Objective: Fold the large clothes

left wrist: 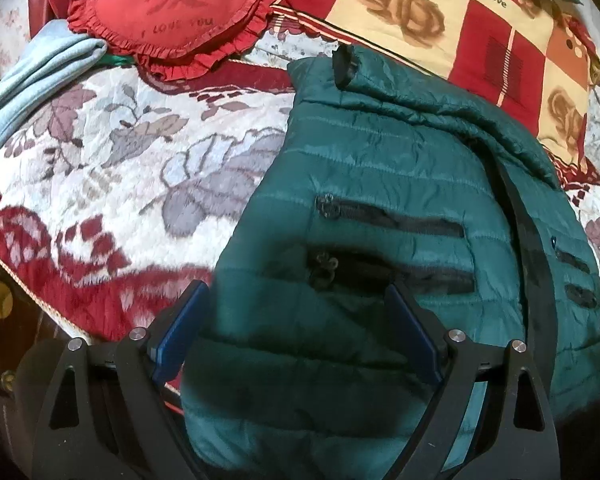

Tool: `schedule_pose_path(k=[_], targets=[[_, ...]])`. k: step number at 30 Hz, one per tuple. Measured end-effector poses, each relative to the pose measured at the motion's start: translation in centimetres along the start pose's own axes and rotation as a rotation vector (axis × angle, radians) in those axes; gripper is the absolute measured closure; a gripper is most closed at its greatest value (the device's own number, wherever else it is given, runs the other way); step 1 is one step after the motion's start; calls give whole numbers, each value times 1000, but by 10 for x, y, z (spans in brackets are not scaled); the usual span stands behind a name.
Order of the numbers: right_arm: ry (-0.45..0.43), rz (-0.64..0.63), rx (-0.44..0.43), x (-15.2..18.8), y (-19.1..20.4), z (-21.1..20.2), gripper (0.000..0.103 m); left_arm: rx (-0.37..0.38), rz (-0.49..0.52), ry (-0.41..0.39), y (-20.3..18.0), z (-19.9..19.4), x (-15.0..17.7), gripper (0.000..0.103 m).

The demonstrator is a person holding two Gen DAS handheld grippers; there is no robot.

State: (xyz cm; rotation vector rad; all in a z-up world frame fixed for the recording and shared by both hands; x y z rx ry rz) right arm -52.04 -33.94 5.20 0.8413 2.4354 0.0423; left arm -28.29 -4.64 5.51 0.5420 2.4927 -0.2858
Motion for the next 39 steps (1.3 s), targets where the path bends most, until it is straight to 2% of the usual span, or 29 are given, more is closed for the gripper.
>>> schedule_pose_path(k=[10, 14, 19, 26, 32, 39], targets=[[44, 15, 25, 15, -19, -3, 14, 43, -83, 80, 31, -2, 21, 14], [73, 22, 16, 22, -25, 0, 14, 44, -100, 106, 43, -2, 27, 13], [116, 38, -18, 30, -28, 8, 14, 86, -140, 154, 51, 3, 36, 14], [137, 36, -39, 34, -26, 12, 13, 110, -195, 151, 63, -1, 34, 14], [163, 62, -66, 35, -27, 21, 12, 178, -216, 223, 61, 9, 42, 14], [153, 55, -88, 34, -21, 16, 12, 190, -184, 220, 52, 9, 45, 14]])
Point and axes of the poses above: each gripper's, at about its wrist camera, not at the fingertips, and z roughly the way its jaws point, y to its left, x to its underside, the point moved 1 cm from there along z, roughly the way its jaws point, and after that the axes turned 2 degrees about x, right-handed, at the moved point
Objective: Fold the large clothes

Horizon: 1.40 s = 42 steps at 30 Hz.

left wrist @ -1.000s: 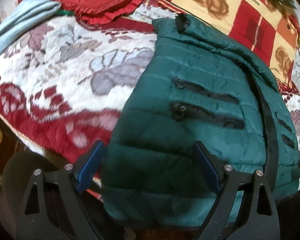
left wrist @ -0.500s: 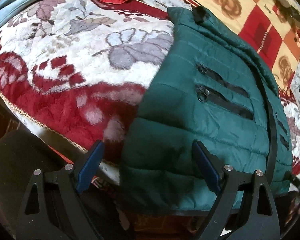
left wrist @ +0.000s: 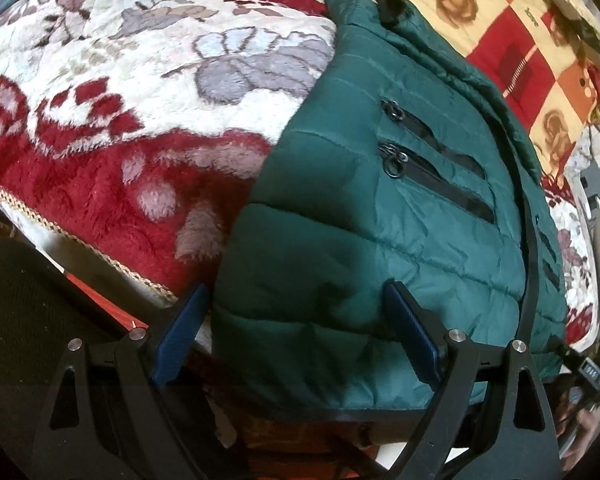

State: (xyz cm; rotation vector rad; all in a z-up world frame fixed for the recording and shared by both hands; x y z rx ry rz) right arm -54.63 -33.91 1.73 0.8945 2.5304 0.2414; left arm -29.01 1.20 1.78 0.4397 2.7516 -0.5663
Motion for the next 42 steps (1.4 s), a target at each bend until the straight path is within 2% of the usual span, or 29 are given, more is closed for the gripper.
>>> schedule_pose_path(k=[4, 8, 10, 16, 20, 23, 24, 27, 29, 31, 32, 34, 36, 37, 39, 42], targets=[[-36, -32, -35, -1, 10, -11, 12, 3, 21, -6, -6, 2, 1, 14], [-27, -55, -17, 1, 13, -6, 15, 4, 15, -5, -7, 6, 0, 14], [-22, -48, -15, 1, 11, -4, 19, 7, 16, -3, -6, 6, 0, 14], [0, 33, -67, -6, -7, -8, 19, -2, 16, -4, -5, 5, 1, 14], [-9, 35, -57, -11, -10, -14, 19, 0, 15, -2, -6, 5, 1, 14], [-7, 21, -86, -11, -8, -15, 19, 2, 12, 0, -6, 6, 1, 13], [-10, 9, -81, -11, -6, -14, 21, 3, 12, 1, -5, 6, 1, 13], [-6, -40, -13, -7, 0, -6, 42, 3, 11, 1, -4, 6, 2, 14], [-14, -67, -3, -5, 2, -7, 50, 4, 12, 2, -5, 7, 1, 14], [-24, -95, 10, -7, 5, -10, 65, -3, 26, 4, -5, 7, 2, 13], [-37, -107, 11, -8, 7, -14, 68, -9, 52, 1, -8, 6, 2, 17], [-61, -116, 3, -10, 8, -20, 77, -15, 89, -8, -13, 4, 3, 30], [-88, -117, -19, -12, 11, -28, 81, -20, 110, -11, -17, 1, 3, 49], [-103, -114, -35, -15, 11, -33, 83, -27, 119, -17, -19, -1, 3, 54], [-125, -107, -68, -19, 12, -40, 85, -26, 128, -22, -20, -7, -1, 69], [-162, -99, -108, -29, 15, -54, 86, 14, 112, -21, -18, -18, -10, 82]])
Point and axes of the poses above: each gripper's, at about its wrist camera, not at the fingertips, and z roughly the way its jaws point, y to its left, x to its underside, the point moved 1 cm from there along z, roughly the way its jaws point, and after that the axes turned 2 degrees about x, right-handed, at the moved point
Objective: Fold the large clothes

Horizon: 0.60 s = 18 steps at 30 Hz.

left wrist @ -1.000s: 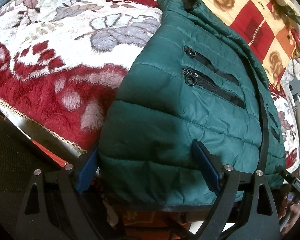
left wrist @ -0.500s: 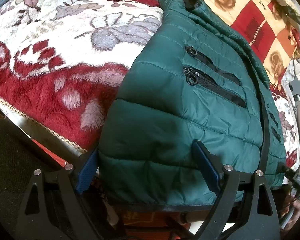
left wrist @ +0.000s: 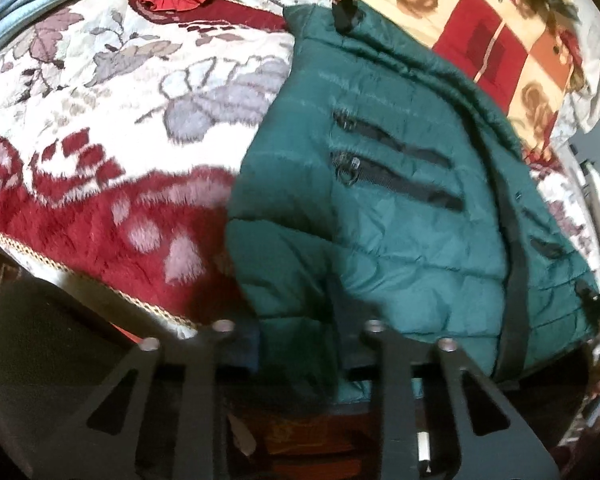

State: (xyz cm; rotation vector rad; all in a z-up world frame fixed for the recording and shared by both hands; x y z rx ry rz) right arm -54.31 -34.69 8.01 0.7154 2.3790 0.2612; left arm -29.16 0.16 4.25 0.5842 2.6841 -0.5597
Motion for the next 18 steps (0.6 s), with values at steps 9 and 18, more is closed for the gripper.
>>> schedule_pose_path(k=[9, 18], targets=[[-126, 33, -66, -46, 7, -30, 86, 63, 20, -110, -12, -45, -33, 87], [-176, 40, -56, -82, 9, -32, 86, 13, 65, -204, -29, -61, -65, 87]])
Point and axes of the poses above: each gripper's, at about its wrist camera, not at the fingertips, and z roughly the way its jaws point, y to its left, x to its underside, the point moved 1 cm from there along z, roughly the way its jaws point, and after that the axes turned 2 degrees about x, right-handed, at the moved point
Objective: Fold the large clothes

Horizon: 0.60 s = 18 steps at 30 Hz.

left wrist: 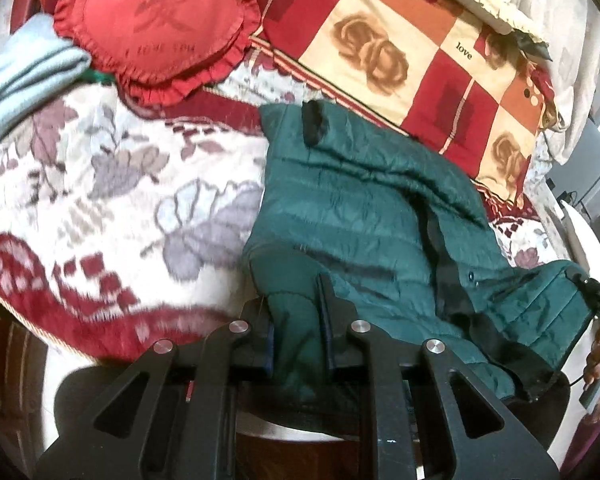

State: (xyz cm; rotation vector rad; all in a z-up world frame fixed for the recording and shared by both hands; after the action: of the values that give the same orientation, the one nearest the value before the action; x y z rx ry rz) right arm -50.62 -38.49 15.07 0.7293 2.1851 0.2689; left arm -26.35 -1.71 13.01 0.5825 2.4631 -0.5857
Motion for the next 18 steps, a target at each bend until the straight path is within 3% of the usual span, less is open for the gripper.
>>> schedule_pose_path(k=[18], targets=[[-18, 32, 6, -17, -16, 5, 86, -17, 4, -41, -9, 4, -31, 87]])
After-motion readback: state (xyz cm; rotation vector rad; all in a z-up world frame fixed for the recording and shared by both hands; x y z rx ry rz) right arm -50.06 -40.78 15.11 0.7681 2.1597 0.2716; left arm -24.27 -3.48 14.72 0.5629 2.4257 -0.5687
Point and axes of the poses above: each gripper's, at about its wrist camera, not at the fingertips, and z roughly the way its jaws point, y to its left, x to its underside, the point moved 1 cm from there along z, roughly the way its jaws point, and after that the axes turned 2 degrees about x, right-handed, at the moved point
